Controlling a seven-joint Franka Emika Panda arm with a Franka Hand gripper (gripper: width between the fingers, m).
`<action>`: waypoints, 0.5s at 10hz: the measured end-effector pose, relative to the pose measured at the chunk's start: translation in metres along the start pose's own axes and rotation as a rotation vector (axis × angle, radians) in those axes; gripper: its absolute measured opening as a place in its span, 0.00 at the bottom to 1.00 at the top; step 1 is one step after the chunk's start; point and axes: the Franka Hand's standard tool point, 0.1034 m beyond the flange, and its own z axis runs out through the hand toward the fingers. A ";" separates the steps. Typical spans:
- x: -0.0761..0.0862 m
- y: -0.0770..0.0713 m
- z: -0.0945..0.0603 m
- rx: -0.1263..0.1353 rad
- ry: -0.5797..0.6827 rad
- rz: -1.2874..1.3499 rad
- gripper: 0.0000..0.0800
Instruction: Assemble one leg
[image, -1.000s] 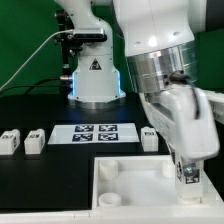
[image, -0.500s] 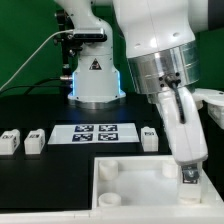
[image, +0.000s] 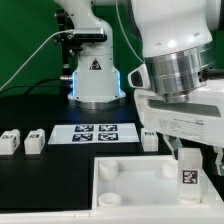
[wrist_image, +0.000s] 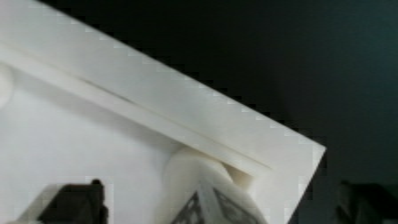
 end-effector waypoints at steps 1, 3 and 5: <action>0.000 0.000 0.000 -0.002 0.002 -0.107 0.81; 0.005 0.001 -0.002 -0.020 0.009 -0.375 0.81; 0.006 0.001 -0.002 -0.046 0.023 -0.602 0.81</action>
Offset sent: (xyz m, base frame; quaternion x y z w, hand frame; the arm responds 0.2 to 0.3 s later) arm -0.0021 -0.0029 -0.0026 -0.0478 0.0134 -0.3497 0.9356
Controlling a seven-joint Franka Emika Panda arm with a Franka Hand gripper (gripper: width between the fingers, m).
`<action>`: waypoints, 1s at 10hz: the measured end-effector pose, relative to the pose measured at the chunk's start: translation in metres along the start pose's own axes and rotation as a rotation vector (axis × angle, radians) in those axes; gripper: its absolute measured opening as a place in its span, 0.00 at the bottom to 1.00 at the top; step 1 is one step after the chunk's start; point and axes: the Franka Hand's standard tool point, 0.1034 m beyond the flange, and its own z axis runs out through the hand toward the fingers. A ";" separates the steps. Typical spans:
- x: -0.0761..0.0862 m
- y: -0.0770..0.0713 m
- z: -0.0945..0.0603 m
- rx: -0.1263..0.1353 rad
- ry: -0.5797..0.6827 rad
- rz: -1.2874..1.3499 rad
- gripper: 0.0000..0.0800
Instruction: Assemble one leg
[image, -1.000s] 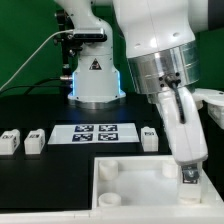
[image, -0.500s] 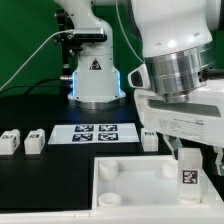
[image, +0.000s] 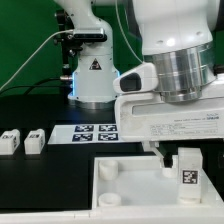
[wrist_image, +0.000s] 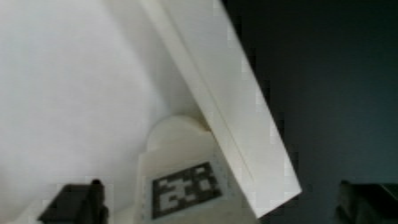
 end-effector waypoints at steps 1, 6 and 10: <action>0.000 0.000 0.000 0.003 0.001 -0.019 0.81; -0.002 0.003 0.002 0.003 -0.009 0.309 0.39; -0.002 -0.003 0.002 0.032 -0.028 0.799 0.37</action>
Offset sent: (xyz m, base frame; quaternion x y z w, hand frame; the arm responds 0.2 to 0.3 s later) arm 0.0000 0.0000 0.0000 0.0000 0.0000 0.0899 0.9960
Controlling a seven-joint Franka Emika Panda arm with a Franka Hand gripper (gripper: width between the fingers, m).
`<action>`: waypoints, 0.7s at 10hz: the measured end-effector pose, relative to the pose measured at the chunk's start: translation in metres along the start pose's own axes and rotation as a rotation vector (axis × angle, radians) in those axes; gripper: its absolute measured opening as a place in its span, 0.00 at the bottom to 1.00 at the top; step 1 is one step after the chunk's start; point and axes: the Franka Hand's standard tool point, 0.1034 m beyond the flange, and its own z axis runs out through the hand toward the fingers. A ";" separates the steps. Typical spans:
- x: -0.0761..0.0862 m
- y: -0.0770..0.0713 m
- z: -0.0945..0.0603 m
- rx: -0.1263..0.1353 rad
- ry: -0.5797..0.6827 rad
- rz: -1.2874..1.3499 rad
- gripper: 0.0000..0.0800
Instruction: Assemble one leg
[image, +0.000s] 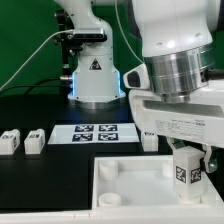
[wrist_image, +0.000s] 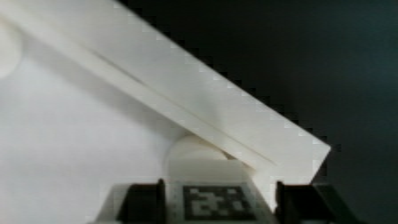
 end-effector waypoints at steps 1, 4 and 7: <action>-0.001 -0.001 0.000 0.007 -0.010 0.127 0.37; -0.001 -0.003 0.000 0.020 -0.027 0.367 0.37; -0.002 -0.002 0.000 0.020 -0.026 0.307 0.68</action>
Offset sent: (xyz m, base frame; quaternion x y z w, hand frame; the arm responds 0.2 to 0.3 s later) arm 0.0068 -0.0035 0.0012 0.0181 0.0084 0.1590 0.9871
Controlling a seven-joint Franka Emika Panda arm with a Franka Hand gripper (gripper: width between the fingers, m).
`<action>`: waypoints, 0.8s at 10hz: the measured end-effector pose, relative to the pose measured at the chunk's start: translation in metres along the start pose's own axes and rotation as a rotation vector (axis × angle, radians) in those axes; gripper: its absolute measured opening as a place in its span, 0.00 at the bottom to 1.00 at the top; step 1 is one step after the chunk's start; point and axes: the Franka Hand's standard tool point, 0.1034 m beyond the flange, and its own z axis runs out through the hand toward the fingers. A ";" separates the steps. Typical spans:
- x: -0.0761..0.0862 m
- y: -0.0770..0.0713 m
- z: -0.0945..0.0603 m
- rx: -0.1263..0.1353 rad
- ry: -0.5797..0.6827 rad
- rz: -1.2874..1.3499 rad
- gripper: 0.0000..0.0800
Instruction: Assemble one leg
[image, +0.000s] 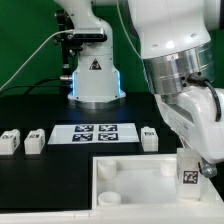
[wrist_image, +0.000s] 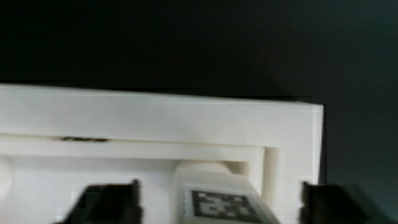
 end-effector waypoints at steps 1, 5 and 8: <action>0.000 0.000 0.000 0.000 0.000 -0.025 0.68; 0.010 0.002 -0.004 -0.035 0.017 -0.606 0.81; 0.014 0.002 -0.002 -0.042 0.035 -0.939 0.81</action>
Offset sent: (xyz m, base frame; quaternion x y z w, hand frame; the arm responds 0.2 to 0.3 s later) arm -0.0004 -0.0130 0.0078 -0.0338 0.0052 -0.3775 0.9254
